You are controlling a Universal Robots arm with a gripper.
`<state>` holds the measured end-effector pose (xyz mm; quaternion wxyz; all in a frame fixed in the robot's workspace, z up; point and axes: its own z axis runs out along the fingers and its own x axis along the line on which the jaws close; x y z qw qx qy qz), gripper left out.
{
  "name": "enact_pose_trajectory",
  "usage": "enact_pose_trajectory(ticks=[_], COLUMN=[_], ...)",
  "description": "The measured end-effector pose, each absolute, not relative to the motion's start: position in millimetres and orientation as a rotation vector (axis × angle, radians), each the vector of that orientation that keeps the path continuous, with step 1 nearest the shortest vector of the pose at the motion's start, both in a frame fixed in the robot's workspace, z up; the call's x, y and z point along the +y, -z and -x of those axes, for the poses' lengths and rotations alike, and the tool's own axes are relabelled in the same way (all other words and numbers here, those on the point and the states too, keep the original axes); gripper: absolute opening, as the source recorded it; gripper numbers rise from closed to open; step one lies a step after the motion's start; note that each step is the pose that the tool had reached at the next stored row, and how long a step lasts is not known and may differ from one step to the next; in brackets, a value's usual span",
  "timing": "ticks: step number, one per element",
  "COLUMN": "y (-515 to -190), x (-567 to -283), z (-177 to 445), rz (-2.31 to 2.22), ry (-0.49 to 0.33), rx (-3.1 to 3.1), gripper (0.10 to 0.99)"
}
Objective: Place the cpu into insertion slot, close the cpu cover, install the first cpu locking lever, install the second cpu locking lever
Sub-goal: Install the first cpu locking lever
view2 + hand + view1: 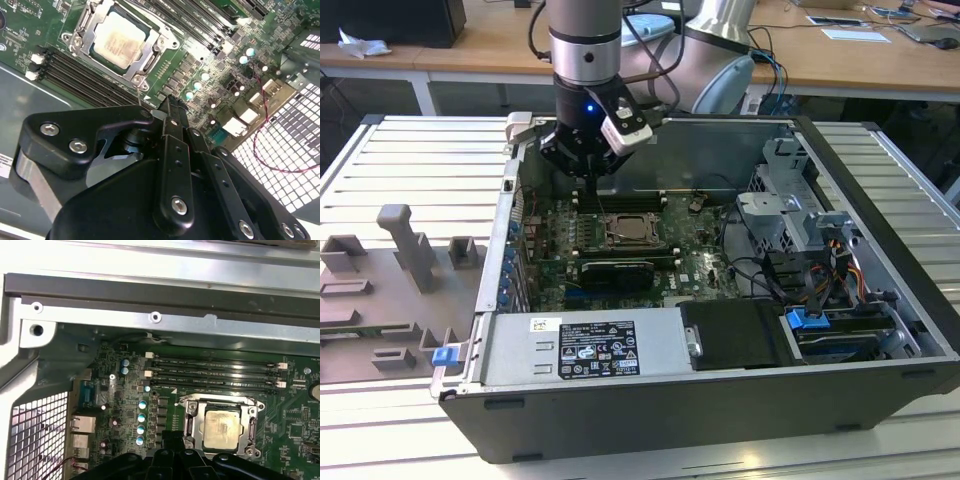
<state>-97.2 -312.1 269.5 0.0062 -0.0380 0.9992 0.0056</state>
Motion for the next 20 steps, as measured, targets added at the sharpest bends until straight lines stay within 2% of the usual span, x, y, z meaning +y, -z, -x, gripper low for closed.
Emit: enact_pose_trajectory(ticks=[8, 20], y=[-267.5, -260.5], x=[-308.9, -287.2], z=[104.8, 105.7], rz=[0.119, 0.119], ry=[-0.018, -0.017], rx=[3.127, 3.127], gripper=[0.106, 0.106])
